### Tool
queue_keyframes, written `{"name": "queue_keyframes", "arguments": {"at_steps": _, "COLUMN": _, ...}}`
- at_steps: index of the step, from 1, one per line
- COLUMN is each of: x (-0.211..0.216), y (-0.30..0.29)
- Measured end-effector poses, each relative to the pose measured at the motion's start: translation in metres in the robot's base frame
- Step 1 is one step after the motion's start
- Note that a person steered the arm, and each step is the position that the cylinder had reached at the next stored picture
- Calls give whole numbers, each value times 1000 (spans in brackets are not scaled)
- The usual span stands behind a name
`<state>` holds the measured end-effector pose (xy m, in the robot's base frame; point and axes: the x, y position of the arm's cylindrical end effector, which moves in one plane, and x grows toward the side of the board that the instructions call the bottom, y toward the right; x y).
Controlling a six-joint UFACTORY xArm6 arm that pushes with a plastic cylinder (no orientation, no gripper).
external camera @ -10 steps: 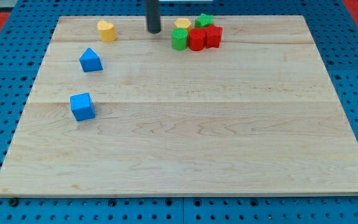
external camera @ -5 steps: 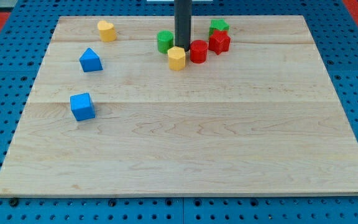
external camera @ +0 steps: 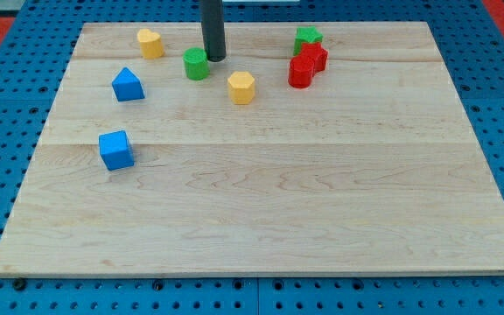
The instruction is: Place the yellow hexagon at the center below diagonally to the red circle
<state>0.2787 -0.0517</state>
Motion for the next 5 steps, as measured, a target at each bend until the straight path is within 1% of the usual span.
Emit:
{"name": "queue_keyframes", "arguments": {"at_steps": 1, "x": 35, "y": 34}}
{"name": "queue_keyframes", "arguments": {"at_steps": 2, "x": 69, "y": 37}}
{"name": "queue_keyframes", "arguments": {"at_steps": 3, "x": 63, "y": 42}}
{"name": "queue_keyframes", "arguments": {"at_steps": 4, "x": 21, "y": 47}}
{"name": "queue_keyframes", "arguments": {"at_steps": 5, "x": -11, "y": 101}}
